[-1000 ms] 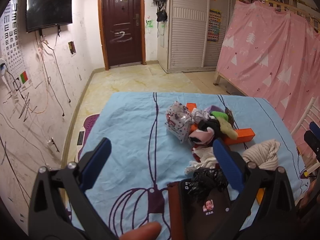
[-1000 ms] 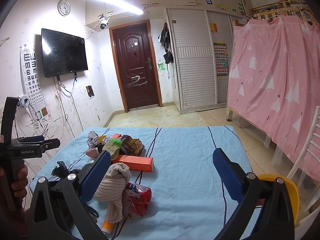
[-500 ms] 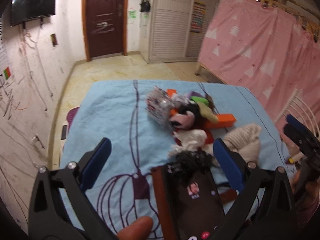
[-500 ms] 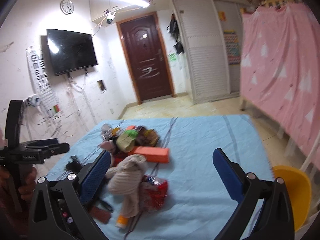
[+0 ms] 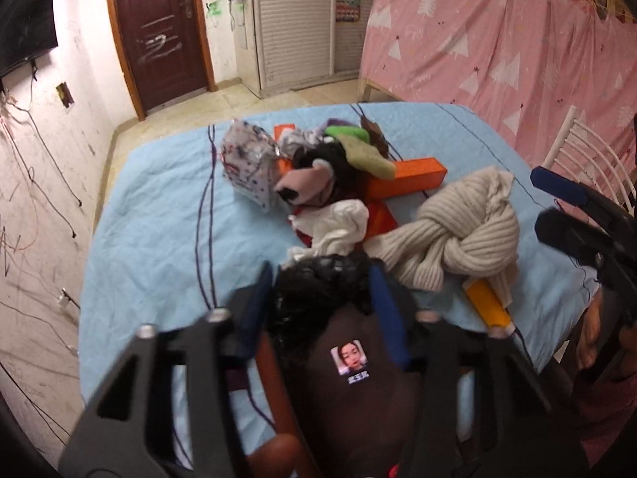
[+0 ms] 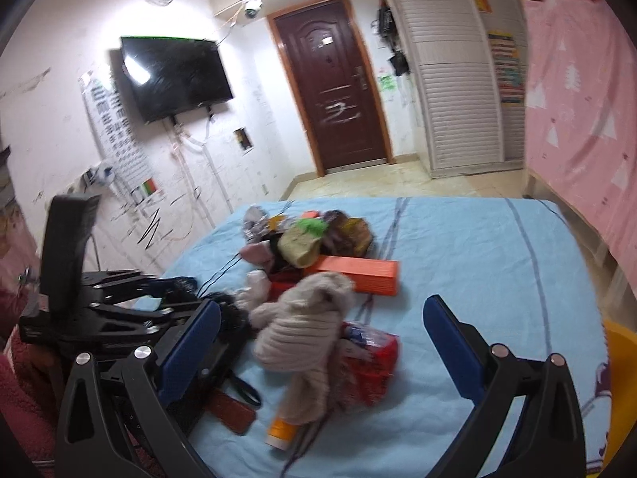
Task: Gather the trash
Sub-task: 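Close the right tool on the cream knitted sock and lift it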
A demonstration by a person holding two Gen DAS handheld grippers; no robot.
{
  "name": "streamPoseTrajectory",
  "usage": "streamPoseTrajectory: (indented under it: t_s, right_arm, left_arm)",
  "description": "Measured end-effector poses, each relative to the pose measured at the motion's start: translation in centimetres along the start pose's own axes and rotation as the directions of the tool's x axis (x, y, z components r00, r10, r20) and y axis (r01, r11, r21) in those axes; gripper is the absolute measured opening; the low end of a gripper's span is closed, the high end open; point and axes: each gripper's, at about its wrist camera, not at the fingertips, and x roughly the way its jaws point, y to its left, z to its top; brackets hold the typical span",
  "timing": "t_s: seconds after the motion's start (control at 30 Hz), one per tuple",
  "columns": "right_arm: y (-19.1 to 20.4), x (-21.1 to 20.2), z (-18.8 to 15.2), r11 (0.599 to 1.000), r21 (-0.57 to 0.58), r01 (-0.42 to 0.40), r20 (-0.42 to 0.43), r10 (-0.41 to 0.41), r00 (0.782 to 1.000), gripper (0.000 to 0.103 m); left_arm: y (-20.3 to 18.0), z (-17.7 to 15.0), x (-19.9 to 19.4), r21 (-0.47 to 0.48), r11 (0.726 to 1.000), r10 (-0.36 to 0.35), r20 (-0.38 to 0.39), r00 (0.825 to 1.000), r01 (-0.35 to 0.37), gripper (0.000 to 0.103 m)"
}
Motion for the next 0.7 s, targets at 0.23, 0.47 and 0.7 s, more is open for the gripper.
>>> streamPoseTrajectory:
  t_s: [0.23,0.47,0.7]
  right_arm:
    - [2.0,3.3,0.6,0.999,-0.038,0.006,-0.089,-0.009,0.996,0.065]
    - [1.1,4.9,0.7,0.998,-0.027,0.061,-0.136,-0.064,0.989,0.030]
    - [0.5,2.9,2.4,0.999,0.028,0.016,-0.053,-0.015,0.998,0.024]
  left_arm:
    - [1.0,0.2,0.1,-0.022,0.999,-0.038,0.022,0.999,0.039,0.014]
    - [1.3,0.4,-0.1,-0.025,0.998,-0.049,0.035,0.998,0.050,0.008]
    - [1.8,1.4,-1.8,-0.047,0.999,-0.017,0.081,0.997,0.021,0.008]
